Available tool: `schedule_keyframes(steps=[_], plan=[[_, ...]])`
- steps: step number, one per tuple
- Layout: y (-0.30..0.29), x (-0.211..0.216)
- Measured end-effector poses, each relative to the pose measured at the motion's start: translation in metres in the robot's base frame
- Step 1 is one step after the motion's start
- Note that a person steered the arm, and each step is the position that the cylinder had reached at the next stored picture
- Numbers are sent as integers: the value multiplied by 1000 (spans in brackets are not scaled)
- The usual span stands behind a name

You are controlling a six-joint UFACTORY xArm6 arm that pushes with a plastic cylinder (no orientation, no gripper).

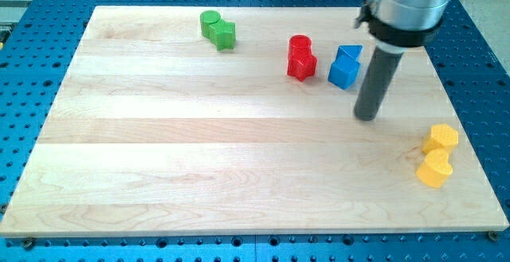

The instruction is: Move the heart horizontally to the hexagon

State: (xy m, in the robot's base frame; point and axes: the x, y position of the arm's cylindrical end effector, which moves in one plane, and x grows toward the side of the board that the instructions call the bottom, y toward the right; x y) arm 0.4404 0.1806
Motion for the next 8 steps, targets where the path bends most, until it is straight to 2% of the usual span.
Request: schedule_keyframes(steps=[1,2,4,6,7,8], plan=[[7,-43],[3,-60],[-20,-64],[33,-64],[41,-88],[11,-100]])
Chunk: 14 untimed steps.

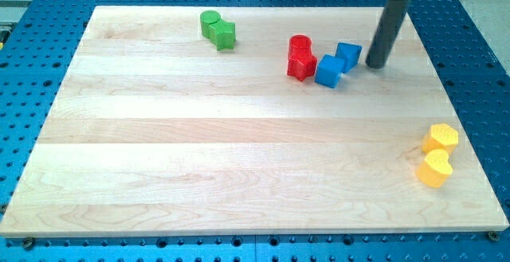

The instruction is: Move the heart horizontally to the hexagon

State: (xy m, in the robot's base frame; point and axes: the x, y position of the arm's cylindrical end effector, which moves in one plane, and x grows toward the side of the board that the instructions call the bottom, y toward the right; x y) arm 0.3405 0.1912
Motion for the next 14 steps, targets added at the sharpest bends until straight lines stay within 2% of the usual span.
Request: schedule_keyframes(steps=[5,6,7,9,11,14], plan=[[-28,-7],[34,9],[98,66],[125,164],[121,209],[56,223]])
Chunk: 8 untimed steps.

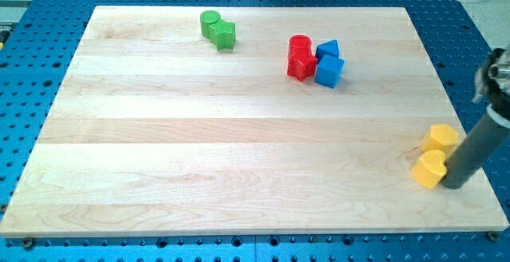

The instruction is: Move the heart horizontally to the hexagon

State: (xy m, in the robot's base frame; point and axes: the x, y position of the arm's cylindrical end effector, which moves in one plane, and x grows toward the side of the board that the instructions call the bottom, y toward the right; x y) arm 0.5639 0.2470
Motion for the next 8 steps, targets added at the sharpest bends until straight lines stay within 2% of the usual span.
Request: schedule_keyframes(steps=[2,4,5,7,8], plan=[[-14,0],[-5,33],[-5,33],[-55,-14],[-55,-14]])
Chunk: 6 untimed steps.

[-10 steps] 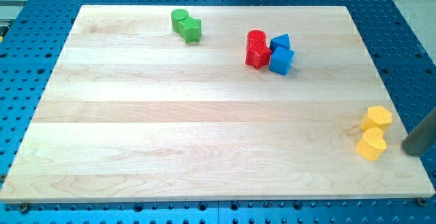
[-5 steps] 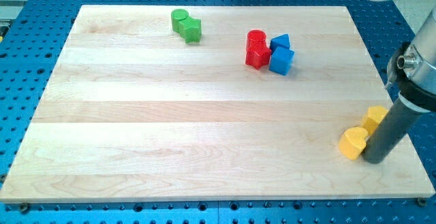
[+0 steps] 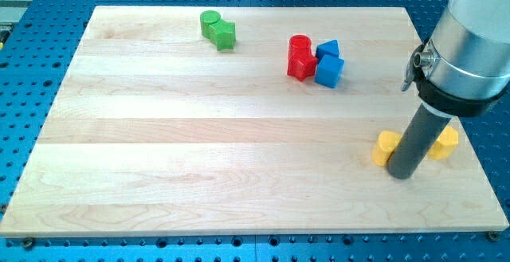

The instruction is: Move the heart horizontally to the hexagon

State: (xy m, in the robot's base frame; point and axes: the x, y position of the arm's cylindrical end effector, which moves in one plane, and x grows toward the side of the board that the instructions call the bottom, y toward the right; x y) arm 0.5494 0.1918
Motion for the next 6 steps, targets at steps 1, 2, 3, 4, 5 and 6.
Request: schedule_keyframes(steps=[1,2,3,4,5,6], plan=[[-20,1],[-54,0],[-67,0],[-59,-3],[-34,-20],[-34,-12]])
